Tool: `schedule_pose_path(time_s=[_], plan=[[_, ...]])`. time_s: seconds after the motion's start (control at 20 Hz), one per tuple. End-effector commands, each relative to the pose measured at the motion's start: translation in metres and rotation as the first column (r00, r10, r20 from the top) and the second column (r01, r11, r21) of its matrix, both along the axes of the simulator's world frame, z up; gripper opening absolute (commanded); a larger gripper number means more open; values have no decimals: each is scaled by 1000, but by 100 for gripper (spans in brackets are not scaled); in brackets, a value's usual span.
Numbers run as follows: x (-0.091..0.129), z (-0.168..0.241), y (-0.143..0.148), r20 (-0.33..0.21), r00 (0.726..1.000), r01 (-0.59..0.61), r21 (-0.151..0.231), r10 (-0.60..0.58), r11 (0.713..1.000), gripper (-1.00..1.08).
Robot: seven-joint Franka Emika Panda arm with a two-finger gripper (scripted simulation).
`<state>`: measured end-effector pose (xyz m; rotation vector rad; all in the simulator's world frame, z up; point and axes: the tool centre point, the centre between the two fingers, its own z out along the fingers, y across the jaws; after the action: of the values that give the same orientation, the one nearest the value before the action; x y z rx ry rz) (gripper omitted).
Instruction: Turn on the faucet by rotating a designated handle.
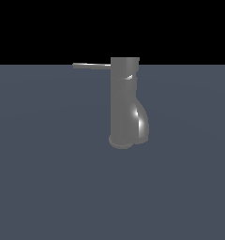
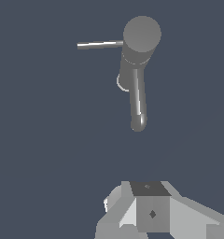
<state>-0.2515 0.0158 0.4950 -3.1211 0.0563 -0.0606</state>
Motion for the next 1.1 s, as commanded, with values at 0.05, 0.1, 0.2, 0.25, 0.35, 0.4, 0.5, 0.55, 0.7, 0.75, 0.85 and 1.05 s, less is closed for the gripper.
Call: schedule_pose_path(time_s=[0.05,0.1,0.2,0.25,0.35,0.4,0.5,0.55,0.7,0.75,0.85,1.05], plan=[[4,-5,6,-1,999,34,0,-34,999,-100],[5,-7,9,-2,999,47,1,-47,999,-100],[8,-11,14,-3,997,76,1,-76,997,-100],[10,-13,16,-3,996,92,1,-92,996,-100],[15,-18,23,-5,992,128,2,-128,992,-100],[17,-21,26,-5,989,147,2,-147,989,-100],[23,-27,33,-7,982,189,2,-189,982,-100],[26,-30,37,-8,978,211,3,-211,978,-100],[36,-40,47,-10,961,275,3,-275,961,-100],[39,-43,50,-11,955,296,3,-296,955,-100],[47,-49,57,-13,941,339,4,-339,941,-100],[62,-62,69,-16,907,421,4,-421,907,-100]])
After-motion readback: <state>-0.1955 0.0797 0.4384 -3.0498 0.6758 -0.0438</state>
